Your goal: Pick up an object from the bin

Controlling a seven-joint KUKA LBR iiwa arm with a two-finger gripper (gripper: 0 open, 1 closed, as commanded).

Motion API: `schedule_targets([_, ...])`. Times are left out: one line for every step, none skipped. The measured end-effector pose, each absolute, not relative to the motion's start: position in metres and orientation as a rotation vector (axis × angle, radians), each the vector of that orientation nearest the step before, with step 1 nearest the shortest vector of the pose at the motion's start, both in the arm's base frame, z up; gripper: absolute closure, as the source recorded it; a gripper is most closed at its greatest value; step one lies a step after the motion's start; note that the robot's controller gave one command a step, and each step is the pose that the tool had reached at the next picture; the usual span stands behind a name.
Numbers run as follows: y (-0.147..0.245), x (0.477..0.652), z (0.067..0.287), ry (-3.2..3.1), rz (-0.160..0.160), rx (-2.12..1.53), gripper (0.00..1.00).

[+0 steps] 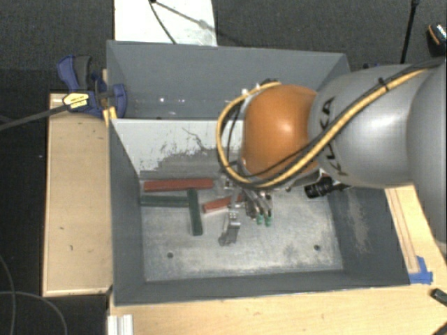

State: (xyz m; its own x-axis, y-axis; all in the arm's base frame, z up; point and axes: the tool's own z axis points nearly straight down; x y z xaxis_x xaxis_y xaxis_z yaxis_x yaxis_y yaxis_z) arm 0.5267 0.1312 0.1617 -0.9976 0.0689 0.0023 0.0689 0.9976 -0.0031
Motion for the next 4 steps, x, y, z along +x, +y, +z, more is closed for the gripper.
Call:
schedule_targets([0.0717, 0.5567, 0.0663, -3.135, 0.004, -0.164, 0.00])
schedule_targets([0.0752, 0.5588, 0.0723, -3.143, -0.002, -0.169, 1.00])
schedule_targets([0.0754, 0.5574, 0.0707, -3.139, -0.002, -0.173, 0.00])
schedule_targets([0.0755, 0.5574, 0.0708, -3.139, -0.003, -0.179, 1.00])
